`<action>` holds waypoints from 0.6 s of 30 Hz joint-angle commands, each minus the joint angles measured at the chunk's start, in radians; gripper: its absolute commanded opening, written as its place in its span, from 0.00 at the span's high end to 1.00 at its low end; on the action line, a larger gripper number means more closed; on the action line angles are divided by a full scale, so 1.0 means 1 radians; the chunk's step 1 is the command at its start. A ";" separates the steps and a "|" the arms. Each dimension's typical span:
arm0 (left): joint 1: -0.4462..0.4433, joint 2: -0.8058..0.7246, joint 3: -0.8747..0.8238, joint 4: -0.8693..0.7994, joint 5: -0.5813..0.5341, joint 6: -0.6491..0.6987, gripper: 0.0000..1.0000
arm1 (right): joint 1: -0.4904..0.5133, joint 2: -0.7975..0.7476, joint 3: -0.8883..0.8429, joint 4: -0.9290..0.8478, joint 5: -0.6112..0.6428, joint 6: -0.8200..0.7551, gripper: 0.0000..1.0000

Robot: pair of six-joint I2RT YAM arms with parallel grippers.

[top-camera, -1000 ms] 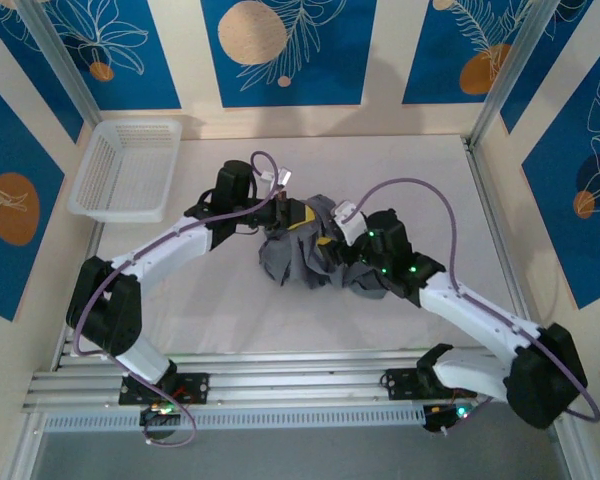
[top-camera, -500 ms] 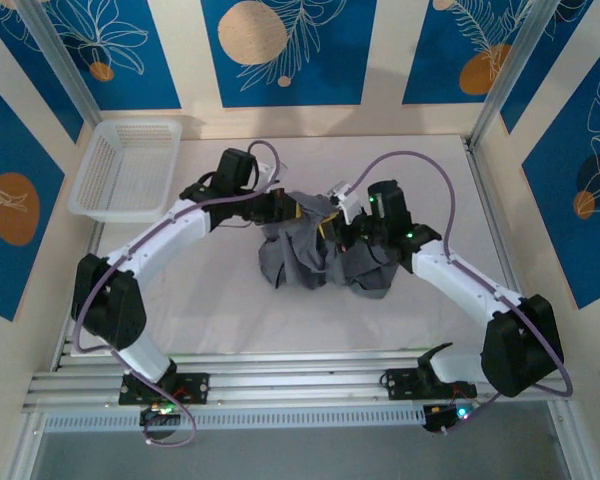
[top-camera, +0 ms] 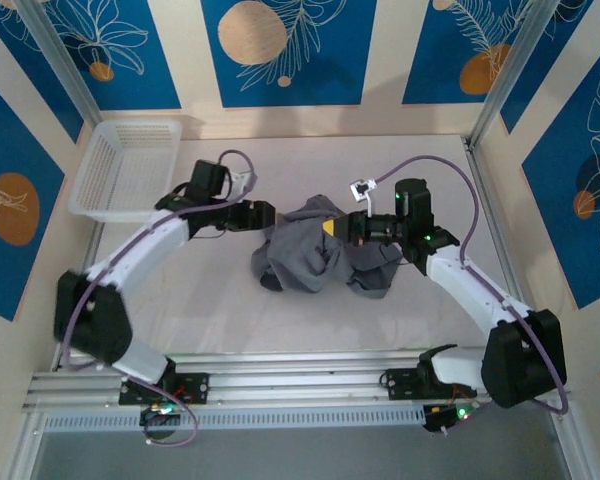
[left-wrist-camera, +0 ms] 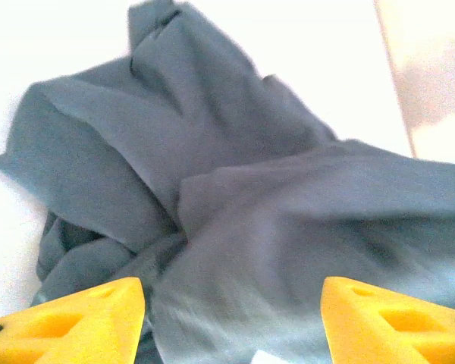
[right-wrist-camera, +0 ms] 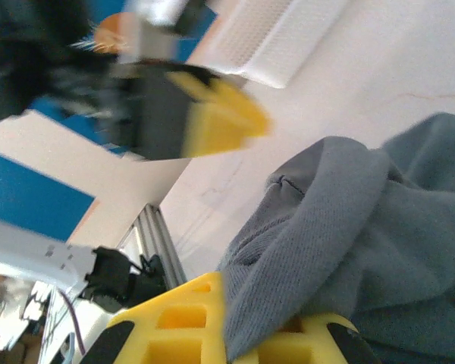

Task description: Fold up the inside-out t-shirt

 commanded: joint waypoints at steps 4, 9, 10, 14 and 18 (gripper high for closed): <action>-0.180 -0.179 -0.034 -0.050 -0.189 -0.132 0.39 | -0.006 0.046 0.067 -0.087 0.168 0.133 1.00; -0.324 -0.037 0.018 -0.013 -0.274 -0.233 0.45 | 0.010 0.047 0.073 -0.068 0.173 0.151 1.00; -0.336 0.009 0.042 -0.006 -0.270 -0.227 0.46 | 0.014 0.043 0.076 -0.072 0.179 0.157 1.00; -0.364 0.139 0.110 0.101 -0.209 -0.190 0.44 | 0.027 0.032 0.097 -0.133 0.200 0.161 1.00; -0.365 0.217 0.165 0.143 -0.161 -0.189 0.42 | 0.033 0.023 0.080 -0.152 0.198 0.167 1.00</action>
